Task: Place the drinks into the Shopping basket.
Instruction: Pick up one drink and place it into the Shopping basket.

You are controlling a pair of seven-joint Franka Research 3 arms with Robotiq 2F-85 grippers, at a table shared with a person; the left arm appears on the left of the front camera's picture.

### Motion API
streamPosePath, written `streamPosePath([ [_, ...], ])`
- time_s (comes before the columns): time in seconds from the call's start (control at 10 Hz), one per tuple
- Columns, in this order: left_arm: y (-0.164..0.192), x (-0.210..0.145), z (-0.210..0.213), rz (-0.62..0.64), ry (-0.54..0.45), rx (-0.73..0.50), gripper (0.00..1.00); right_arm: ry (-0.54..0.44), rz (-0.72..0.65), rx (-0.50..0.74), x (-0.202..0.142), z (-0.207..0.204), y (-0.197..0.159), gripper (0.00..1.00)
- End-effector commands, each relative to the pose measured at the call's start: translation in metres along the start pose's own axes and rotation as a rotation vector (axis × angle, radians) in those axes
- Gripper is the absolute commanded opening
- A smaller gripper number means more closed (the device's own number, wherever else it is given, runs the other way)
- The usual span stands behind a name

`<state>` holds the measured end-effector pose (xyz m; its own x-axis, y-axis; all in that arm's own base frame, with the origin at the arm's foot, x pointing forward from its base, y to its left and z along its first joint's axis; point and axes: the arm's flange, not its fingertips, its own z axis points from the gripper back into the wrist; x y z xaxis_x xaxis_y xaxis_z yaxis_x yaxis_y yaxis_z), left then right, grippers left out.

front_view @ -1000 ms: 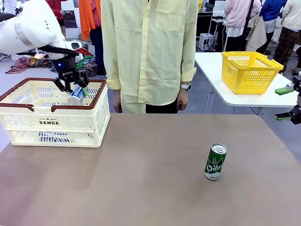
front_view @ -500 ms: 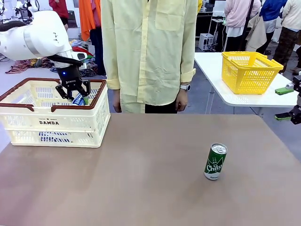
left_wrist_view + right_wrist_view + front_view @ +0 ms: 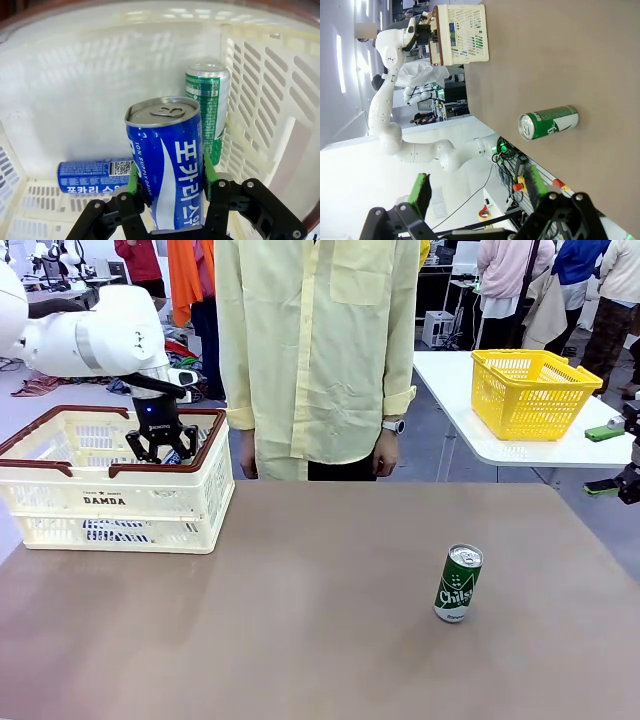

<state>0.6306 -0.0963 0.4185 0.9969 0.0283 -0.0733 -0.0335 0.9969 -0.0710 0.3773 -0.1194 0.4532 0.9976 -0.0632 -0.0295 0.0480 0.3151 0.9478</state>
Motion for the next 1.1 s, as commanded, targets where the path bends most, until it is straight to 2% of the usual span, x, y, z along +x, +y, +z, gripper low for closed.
streamPosePath([
  [0.0, -0.002, 0.002, 0.011, 0.026, -0.009, 0.018, 0.00, 0.011, 0.008, -0.008, -0.001, 0.002, 0.002, 1.00],
  [0.1, -0.002, 0.003, 0.009, 0.028, 0.014, 0.028, 0.56, 0.011, 0.008, -0.008, -0.001, 0.002, 0.002, 1.00],
  [0.2, -0.002, 0.004, 0.008, 0.028, 0.016, 0.028, 1.00, 0.011, 0.008, -0.008, -0.001, 0.002, 0.002, 1.00],
  [0.6, -0.002, 0.001, 0.011, 0.026, 0.002, 0.043, 1.00, 0.011, 0.008, -0.008, -0.001, 0.002, 0.002, 1.00],
  [0.8, 0.003, -0.006, 0.026, 0.004, -0.025, 0.015, 1.00, 0.011, 0.008, -0.008, -0.001, 0.002, 0.002, 1.00],
  [1.0, 0.021, -0.019, 0.085, -0.050, -0.073, -0.058, 1.00, 0.011, 0.008, -0.008, -0.001, 0.002, 0.002, 1.00],
])
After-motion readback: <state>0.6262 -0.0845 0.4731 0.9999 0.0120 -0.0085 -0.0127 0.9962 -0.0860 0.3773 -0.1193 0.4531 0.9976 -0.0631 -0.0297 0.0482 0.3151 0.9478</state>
